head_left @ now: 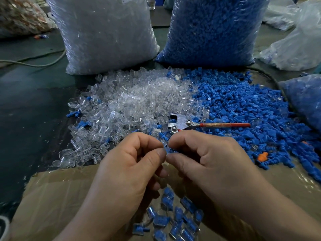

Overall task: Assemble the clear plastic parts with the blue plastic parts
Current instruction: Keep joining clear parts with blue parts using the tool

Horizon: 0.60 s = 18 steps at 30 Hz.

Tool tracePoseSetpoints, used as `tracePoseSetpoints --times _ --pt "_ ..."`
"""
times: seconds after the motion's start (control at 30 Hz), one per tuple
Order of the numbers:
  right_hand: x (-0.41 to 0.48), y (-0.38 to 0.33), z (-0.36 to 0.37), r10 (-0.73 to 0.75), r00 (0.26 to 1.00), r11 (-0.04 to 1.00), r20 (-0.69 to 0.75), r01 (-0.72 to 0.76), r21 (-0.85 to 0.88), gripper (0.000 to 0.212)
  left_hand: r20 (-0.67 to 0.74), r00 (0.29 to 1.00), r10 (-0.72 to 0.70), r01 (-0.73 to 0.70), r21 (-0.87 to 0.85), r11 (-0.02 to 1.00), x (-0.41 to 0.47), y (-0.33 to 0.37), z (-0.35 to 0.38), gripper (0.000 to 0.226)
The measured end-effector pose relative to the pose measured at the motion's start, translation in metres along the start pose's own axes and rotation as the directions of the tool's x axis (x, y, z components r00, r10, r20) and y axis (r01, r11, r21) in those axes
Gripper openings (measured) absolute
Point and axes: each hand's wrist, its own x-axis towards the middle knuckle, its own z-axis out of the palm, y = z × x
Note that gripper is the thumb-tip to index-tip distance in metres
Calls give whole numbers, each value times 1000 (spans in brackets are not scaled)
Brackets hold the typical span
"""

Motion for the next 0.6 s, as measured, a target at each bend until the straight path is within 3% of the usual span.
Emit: tracePoseSetpoints --times 0.13,0.37,0.5,0.6 --pt "1 -4 -1 -45 995 993 85 53 -104 14 -10 1000 26 -26 6 1000 0 0 1 28" --pt "1 -5 -1 -73 995 981 72 85 -174 33 -36 998 58 -57 40 998 1 -2 0 30" --pt "0 -7 0 -94 992 985 88 106 -137 24 -17 999 51 -49 65 997 0 -2 -1 33" --pt "-1 -9 -1 -105 988 981 109 121 -150 30 -18 999 50 -48 79 996 1 -3 -2 30"
